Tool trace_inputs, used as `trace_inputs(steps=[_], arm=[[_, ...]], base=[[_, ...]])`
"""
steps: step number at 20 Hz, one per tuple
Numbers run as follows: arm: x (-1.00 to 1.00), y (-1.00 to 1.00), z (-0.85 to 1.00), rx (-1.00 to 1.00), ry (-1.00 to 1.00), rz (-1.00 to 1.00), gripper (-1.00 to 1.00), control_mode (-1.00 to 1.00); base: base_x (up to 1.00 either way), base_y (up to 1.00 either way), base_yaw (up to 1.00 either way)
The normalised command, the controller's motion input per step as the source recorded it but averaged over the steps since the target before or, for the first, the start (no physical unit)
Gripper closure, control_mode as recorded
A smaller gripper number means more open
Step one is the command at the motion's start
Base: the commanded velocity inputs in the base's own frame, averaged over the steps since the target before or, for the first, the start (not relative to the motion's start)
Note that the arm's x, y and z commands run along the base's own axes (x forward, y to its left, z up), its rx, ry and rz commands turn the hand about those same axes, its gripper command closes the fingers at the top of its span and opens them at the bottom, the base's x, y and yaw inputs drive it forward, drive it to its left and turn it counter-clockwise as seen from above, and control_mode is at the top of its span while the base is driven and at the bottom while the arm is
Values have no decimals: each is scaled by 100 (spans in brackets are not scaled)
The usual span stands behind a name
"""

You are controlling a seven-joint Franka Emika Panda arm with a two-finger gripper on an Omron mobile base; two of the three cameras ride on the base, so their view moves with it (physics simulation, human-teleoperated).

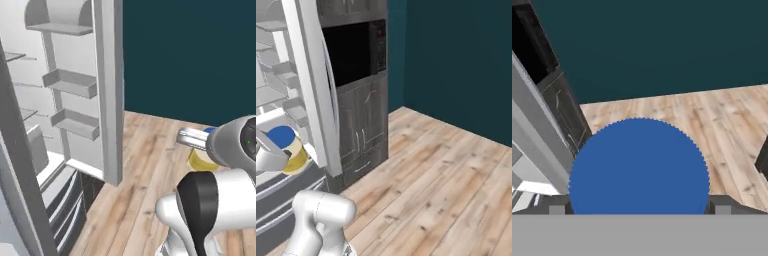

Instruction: Place the condiment bottle and mayonnaise from the counter to the top shelf of the fridge. If the existing items in the fridge are on the top shelf, move them to other shelves.

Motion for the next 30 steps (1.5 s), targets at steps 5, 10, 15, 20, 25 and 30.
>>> trace_inputs(steps=[5,10,15,20,25,30], arm=[[0,0,0,0,0,0,100,100],[0,0,0,0,0,0,100,100],[0,0,0,0,0,0,100,100],[0,0,0,0,0,0,100,100],[0,0,0,0,0,0,100,100],[0,0,0,0,0,0,100,100]], base=[[38,-44,53],[-28,-6,98],[4,0,99],[96,-33,58],[93,-22,32],[82,-15,23]])
